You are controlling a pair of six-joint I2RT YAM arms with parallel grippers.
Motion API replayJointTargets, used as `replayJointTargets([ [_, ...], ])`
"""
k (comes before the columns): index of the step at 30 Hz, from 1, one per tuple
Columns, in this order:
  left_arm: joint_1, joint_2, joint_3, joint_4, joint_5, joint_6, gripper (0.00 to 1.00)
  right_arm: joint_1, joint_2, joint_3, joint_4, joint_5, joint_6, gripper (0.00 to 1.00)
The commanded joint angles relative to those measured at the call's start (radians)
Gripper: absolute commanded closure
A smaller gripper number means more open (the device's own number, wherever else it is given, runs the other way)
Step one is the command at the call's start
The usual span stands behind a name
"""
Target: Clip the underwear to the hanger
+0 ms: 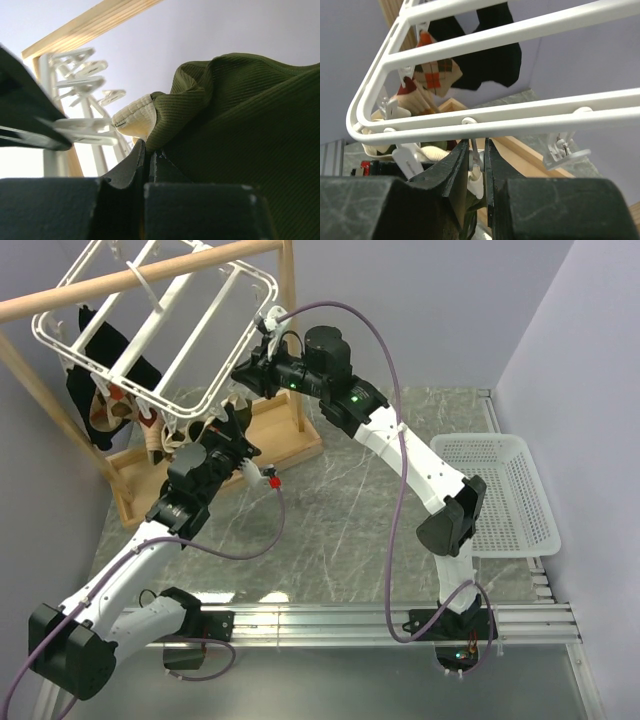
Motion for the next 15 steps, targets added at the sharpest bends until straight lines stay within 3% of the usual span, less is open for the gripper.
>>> replayJointTargets([
  [1,0.009,0.001,0.041,0.108,0.04,0.026,1.0,-0.009,0.011,0.05,-0.073,-0.015,-0.007,1.0],
  [15,0.019,0.002,0.02,0.14,0.048,0.033,1.0,-0.011,0.023,0.053,-0.11,0.042,-0.053,1.0],
])
